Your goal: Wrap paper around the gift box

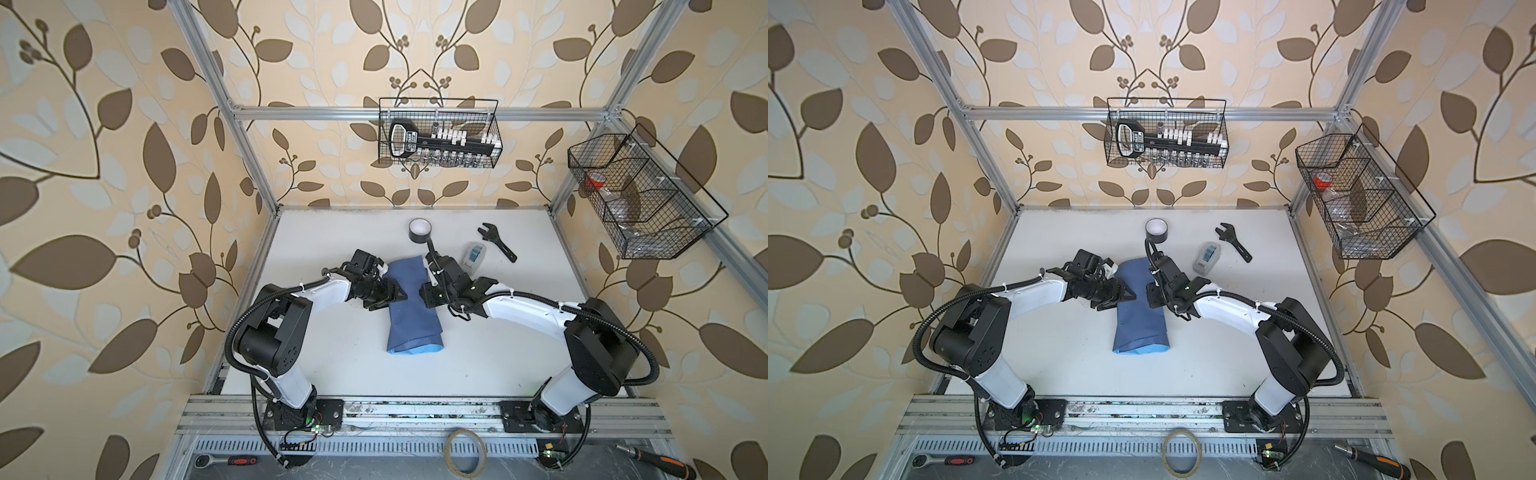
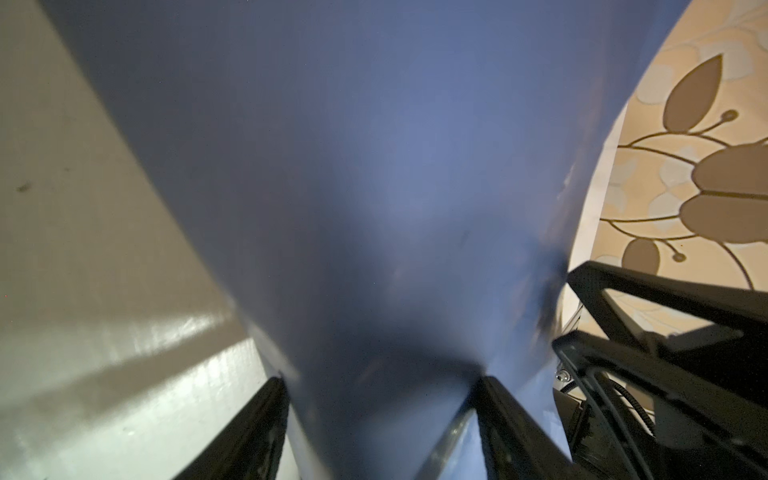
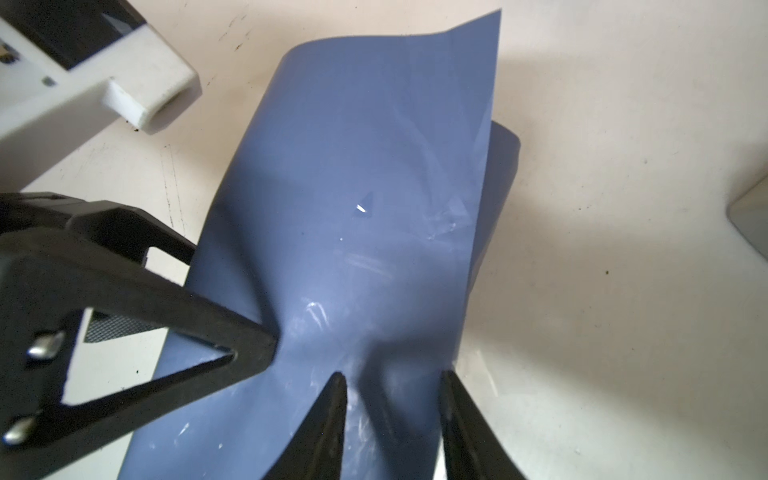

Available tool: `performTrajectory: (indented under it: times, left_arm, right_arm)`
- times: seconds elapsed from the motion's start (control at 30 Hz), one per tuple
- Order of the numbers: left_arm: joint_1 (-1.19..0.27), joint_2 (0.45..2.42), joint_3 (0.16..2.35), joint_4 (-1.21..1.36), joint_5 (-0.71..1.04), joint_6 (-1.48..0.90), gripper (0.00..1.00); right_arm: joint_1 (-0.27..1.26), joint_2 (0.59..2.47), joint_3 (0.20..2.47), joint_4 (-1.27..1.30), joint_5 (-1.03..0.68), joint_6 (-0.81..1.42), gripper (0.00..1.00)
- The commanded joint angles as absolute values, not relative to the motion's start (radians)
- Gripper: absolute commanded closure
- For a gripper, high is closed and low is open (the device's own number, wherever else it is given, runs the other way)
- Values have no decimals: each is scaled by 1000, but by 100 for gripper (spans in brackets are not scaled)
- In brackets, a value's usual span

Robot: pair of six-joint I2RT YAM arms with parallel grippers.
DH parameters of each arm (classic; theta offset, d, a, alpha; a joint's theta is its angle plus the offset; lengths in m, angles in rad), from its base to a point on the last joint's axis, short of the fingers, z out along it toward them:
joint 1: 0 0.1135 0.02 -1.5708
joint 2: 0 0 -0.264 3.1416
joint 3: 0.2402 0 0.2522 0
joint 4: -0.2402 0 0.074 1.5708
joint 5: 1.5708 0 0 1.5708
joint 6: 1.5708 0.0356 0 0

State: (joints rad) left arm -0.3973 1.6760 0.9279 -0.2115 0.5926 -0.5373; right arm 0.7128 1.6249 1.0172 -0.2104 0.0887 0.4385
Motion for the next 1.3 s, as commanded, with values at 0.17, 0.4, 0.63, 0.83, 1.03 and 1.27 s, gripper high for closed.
performTrajectory:
  times: [0.17,0.4,0.63,0.83,1.03,1.27]
  left_arm:
    - [-391,1727,904,-279,476,-495,29]
    - [-391,1724,904,-280,476,-495,29]
    - [-391,1723,903,-279,476,-494,29]
    - [-391,1727,904,-280,476,-495,29]
    - [-391,1725,904,-279,477,-495,29]
    - [-391,1724,904,-279,477,-495,29]
  right_arm:
    - [695,1657,1002,-176,34,451,60]
    - [692,1667,985,-159,22,463,60]
    - [691,1679,970,-140,3,475,60]
    - [676,1693,949,-93,-69,505,58]
    - [654,1717,934,-44,-162,535,53]
    - [628,1736,915,14,-240,579,48]
